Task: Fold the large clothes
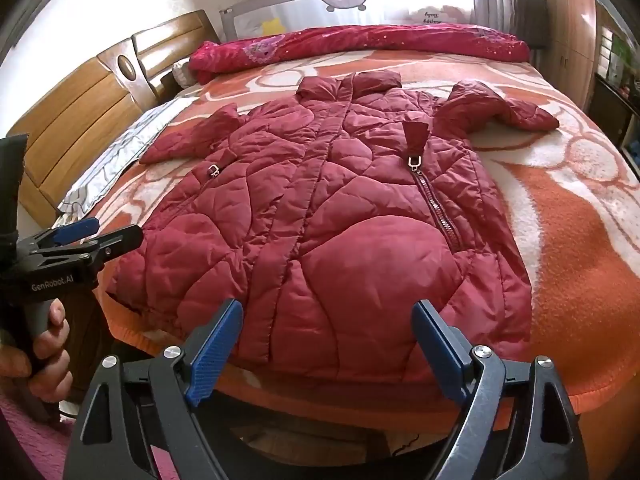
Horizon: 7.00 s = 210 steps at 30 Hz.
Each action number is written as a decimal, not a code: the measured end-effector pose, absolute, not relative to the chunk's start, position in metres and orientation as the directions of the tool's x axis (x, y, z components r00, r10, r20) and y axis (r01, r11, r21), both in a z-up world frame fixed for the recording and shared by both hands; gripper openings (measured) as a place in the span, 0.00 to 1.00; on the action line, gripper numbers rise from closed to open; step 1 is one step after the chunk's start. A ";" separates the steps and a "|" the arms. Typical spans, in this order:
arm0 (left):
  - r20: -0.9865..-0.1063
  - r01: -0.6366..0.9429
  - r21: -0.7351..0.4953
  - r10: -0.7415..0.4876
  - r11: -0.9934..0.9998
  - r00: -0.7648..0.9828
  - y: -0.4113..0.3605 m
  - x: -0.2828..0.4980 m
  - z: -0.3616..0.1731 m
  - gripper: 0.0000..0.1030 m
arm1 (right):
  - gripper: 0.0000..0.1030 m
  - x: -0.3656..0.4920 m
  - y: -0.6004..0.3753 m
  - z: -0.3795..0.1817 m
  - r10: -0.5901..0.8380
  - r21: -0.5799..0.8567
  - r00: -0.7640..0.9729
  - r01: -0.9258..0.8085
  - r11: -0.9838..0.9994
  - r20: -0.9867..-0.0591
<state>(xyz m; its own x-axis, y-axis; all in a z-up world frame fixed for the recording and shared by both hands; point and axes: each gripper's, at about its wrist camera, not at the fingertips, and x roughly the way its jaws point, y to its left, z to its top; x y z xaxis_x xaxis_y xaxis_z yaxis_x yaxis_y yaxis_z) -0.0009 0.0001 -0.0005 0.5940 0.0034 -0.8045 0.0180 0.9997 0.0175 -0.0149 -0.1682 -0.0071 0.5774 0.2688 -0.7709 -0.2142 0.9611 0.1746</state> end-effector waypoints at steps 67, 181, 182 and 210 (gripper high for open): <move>-0.834 0.026 -0.010 -0.023 1.000 0.551 0.008 0.028 -0.026 1.00 | 0.85 0.015 -0.168 -0.006 0.334 0.256 0.603 -0.215 0.943 -0.725; -0.850 -0.191 -0.336 -0.209 0.922 0.484 0.144 0.248 -0.047 1.00 | 0.13 0.328 -0.066 -0.026 0.538 0.308 0.463 -0.482 0.820 -0.705; -0.845 -0.189 -0.352 -0.224 0.917 0.486 0.146 0.249 -0.047 1.00 | 0.13 0.327 -0.064 -0.031 0.526 0.303 0.455 -0.475 0.826 -0.719; -0.822 0.037 -0.422 -0.399 0.906 0.406 0.102 0.326 -0.060 0.12 | 0.68 0.283 -0.105 -0.039 0.445 0.240 0.490 -0.426 0.872 -0.749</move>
<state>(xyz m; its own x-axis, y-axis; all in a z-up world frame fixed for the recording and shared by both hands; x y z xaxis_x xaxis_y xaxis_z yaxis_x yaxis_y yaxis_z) 0.3260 0.1016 -0.0602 0.4060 -0.3992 -0.8221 0.0367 0.9060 -0.4218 0.2835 -0.1045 -0.0387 0.4904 0.4455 -0.7490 -0.4260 0.8723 0.2399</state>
